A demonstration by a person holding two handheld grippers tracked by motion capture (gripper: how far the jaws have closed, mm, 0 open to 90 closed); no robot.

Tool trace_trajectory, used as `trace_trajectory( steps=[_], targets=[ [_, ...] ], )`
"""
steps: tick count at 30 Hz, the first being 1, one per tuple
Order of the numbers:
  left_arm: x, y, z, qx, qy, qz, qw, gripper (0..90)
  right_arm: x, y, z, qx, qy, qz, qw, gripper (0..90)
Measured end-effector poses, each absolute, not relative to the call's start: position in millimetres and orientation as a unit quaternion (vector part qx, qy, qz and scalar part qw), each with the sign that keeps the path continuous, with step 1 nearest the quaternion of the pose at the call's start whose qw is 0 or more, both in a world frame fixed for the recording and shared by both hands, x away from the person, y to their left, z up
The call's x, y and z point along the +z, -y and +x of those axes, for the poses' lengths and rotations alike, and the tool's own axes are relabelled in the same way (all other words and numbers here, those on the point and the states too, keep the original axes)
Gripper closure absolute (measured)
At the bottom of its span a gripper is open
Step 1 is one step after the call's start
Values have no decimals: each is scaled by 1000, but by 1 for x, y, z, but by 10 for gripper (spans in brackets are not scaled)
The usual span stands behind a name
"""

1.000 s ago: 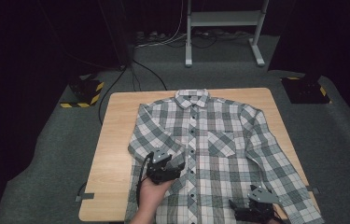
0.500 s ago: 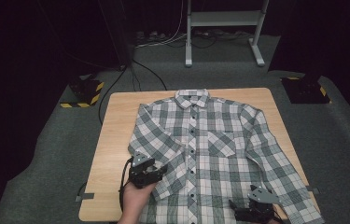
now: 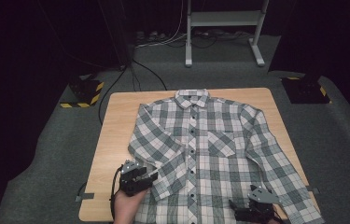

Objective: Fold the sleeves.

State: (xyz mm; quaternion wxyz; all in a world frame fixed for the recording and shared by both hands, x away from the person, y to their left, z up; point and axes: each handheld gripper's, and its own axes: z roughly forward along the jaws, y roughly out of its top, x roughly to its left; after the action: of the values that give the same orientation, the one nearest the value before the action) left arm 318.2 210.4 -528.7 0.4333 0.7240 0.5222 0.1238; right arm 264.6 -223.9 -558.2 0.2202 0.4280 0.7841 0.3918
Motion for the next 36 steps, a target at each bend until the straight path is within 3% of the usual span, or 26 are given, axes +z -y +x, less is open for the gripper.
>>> trace_trajectory(
  steps=[9,12,19,24,36],
  targets=[
    [-535,-212,310,124,-525,720,436,505,-558,224,264,392,-783,429,221,0],
    [-537,-213,309,125,-529,717,435,578,-558,224,264,392,-784,428,221,0],
    [-541,-216,303,129,-534,714,434,842,-558,224,264,392,-783,428,221,0],
    [-537,-215,300,140,-531,710,441,882,-558,224,264,393,-784,428,221,0],
    [-499,-197,286,158,-484,703,496,884,-558,224,264,393,-784,428,221,0]
  ],
)
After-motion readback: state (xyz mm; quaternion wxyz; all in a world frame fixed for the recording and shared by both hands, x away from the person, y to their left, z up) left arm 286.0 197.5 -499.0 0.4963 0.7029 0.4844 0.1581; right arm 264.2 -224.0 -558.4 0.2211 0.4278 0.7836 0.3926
